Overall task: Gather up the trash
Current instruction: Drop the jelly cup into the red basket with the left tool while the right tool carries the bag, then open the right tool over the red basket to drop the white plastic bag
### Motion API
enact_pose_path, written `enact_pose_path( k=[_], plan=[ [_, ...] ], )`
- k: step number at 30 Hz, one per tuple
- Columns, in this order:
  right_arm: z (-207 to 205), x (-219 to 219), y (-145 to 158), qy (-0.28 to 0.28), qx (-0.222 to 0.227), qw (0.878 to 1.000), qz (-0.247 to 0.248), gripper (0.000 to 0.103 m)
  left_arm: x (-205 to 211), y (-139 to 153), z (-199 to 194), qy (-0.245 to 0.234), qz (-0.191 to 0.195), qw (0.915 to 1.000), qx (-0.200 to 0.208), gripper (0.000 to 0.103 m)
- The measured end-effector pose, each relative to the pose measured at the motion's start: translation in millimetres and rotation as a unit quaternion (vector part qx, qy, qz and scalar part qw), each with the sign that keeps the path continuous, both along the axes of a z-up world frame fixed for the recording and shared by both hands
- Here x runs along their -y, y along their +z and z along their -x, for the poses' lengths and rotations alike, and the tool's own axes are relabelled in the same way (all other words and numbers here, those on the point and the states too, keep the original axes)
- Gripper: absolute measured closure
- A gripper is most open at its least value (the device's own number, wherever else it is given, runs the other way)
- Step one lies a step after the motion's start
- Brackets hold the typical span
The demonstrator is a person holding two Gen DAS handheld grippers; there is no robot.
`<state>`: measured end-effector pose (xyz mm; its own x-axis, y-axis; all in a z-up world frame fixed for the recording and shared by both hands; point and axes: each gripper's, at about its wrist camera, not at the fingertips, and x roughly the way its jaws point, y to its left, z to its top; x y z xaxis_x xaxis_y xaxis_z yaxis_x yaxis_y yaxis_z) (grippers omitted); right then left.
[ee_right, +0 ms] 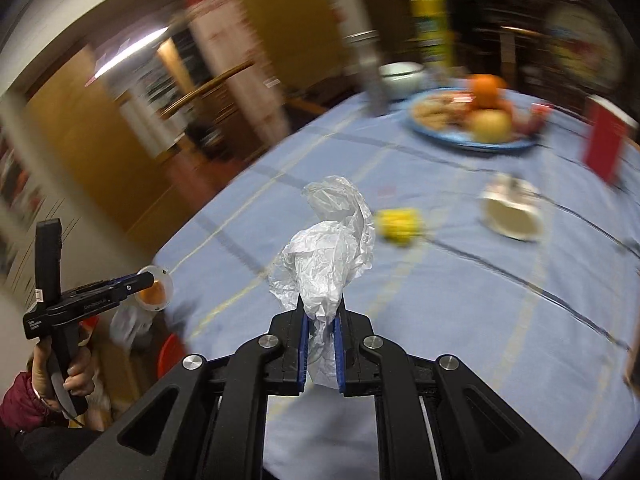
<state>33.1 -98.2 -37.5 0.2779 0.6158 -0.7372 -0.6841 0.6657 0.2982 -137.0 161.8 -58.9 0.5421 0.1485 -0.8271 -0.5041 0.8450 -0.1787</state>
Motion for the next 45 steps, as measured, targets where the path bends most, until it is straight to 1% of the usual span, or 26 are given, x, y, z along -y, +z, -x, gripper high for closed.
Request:
enact_pose_path(
  k=[2, 5, 9, 14, 17, 19, 20, 21, 22, 24, 27, 30, 34, 37, 39, 40, 42, 43, 45],
  plan=[
    [8, -31, -4, 0.047, -0.008, 0.999, 0.0, 0.092, -18, -7, 35, 0.051, 0.006, 0.9986, -0.013, 0.072],
    [22, -69, -9, 0.1, -0.016, 0.995, 0.002, 0.092, -39, -19, 82, 0.111, 0.015, 0.9932, -0.033, 0.072],
    [38, -104, -12, 0.143, -0.02, 0.989, 0.009, 0.092, -60, -37, 126, 0.163, 0.034, 0.9847, -0.053, 0.072],
    [49, -129, -14, 0.157, -0.017, 0.987, 0.026, 0.092, -82, -55, 148, 0.185, 0.054, 0.979, -0.068, 0.071],
    [52, -133, -16, 0.15, -0.018, 0.988, 0.036, 0.092, -93, -65, 148, 0.18, 0.065, 0.9785, -0.076, 0.07],
    [55, -134, -18, 0.145, -0.018, 0.988, 0.041, 0.092, -99, -70, 145, 0.179, 0.069, 0.9778, -0.085, 0.059],
    [57, -135, -19, 0.142, -0.019, 0.989, 0.044, 0.092, -102, -72, 145, 0.18, 0.069, 0.9773, -0.087, 0.051],
    [58, -136, -19, 0.139, -0.019, 0.989, 0.046, 0.092, -104, -72, 145, 0.181, 0.069, 0.9773, -0.087, 0.046],
    [59, -137, -19, 0.138, -0.018, 0.989, 0.047, 0.092, -107, -71, 146, 0.182, 0.067, 0.9773, -0.086, 0.044],
    [62, -140, -18, 0.137, -0.016, 0.989, 0.048, 0.092, -111, -69, 146, 0.185, 0.061, 0.9769, -0.088, 0.035],
    [67, -145, -17, 0.141, -0.014, 0.989, 0.045, 0.092, -116, -63, 147, 0.193, 0.047, 0.9762, -0.087, 0.034],
    [71, -155, -19, 0.156, -0.019, 0.987, 0.041, 0.092, -117, -55, 156, 0.207, 0.024, 0.9736, -0.092, 0.032],
    [85, -174, -23, 0.2, -0.024, 0.979, 0.037, 0.092, -109, -46, 170, 0.229, -0.015, 0.9671, -0.11, 0.028],
    [95, -190, -26, 0.23, -0.029, 0.972, 0.034, 0.092, -102, -42, 186, 0.251, -0.039, 0.959, -0.126, 0.027],
    [105, -204, -28, 0.258, -0.036, 0.965, 0.032, 0.092, -96, -38, 200, 0.269, -0.05, 0.9524, -0.133, 0.026],
    [111, -211, -28, 0.273, -0.037, 0.961, 0.032, 0.092, -94, -38, 205, 0.276, -0.054, 0.9501, -0.135, 0.026],
    [123, -222, -28, 0.298, -0.035, 0.953, 0.032, 0.091, -87, -35, 219, 0.296, -0.066, 0.9416, -0.146, 0.024],
    [130, -228, -28, 0.312, -0.034, 0.949, 0.031, 0.091, -87, -34, 223, 0.301, -0.069, 0.9394, -0.149, 0.023],
    [145, -241, -29, 0.343, -0.033, 0.938, 0.032, 0.091, -81, -33, 235, 0.317, -0.074, 0.9322, -0.158, 0.021]
  ],
)
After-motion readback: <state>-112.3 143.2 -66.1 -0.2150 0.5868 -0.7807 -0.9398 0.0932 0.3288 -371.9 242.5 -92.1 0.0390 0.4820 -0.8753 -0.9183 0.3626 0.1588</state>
